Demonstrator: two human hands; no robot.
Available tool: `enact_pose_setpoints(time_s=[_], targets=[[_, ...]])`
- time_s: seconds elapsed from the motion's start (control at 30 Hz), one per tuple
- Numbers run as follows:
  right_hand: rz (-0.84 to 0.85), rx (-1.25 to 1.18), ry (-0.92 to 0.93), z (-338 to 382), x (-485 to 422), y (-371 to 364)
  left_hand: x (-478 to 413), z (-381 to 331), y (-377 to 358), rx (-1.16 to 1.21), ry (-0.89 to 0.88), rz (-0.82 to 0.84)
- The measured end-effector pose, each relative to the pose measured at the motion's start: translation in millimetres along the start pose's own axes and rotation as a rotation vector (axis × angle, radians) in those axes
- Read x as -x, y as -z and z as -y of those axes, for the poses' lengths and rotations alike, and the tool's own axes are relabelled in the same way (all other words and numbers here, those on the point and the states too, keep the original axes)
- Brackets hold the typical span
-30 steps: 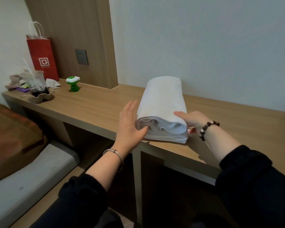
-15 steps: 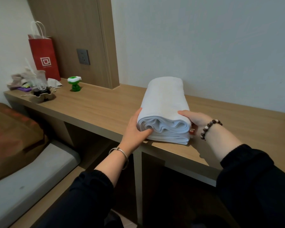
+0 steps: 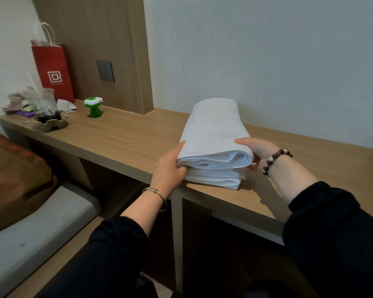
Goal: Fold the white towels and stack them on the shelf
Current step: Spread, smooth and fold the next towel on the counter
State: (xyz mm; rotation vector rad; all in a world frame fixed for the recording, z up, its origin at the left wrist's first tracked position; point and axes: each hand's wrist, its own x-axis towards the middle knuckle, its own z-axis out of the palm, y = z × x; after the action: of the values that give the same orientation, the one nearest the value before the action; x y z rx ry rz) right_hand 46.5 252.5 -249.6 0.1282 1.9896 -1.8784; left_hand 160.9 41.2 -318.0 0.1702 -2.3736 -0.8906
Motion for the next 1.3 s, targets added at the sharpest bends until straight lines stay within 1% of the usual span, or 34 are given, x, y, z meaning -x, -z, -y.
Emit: enact_pose_setpoints(time_s=[0.07,0.2,0.27,0.43,0.7,0.97,1.13,1.23,1.3], targets=[[-0.002,0.031,0.001,-6,-4,1,-1,3,1,-0.02,0.007,0.01],[-0.021,0.19,0.014,-22,-8,6,0,6,2,-0.061,-0.001,0.029],[0.003,0.254,0.007,-23,-7,8,0,7,3,-0.066,0.026,0.038],[0.125,0.161,-0.133,-19,-3,10,3,10,7,-0.054,0.054,0.102],[0.14,0.141,-0.153,-16,-2,10,9,13,13,-0.042,0.01,0.178],[0.197,0.123,-0.132,-7,2,10,13,11,9,-0.056,0.028,0.163],[0.167,0.076,-0.133,-10,4,11,16,8,4,-0.084,0.029,0.144],[0.089,0.154,-0.04,-8,5,8,18,2,-3,-0.13,0.039,0.11],[0.059,0.138,0.024,-2,7,3,18,-4,-8,-0.165,0.035,0.064]])
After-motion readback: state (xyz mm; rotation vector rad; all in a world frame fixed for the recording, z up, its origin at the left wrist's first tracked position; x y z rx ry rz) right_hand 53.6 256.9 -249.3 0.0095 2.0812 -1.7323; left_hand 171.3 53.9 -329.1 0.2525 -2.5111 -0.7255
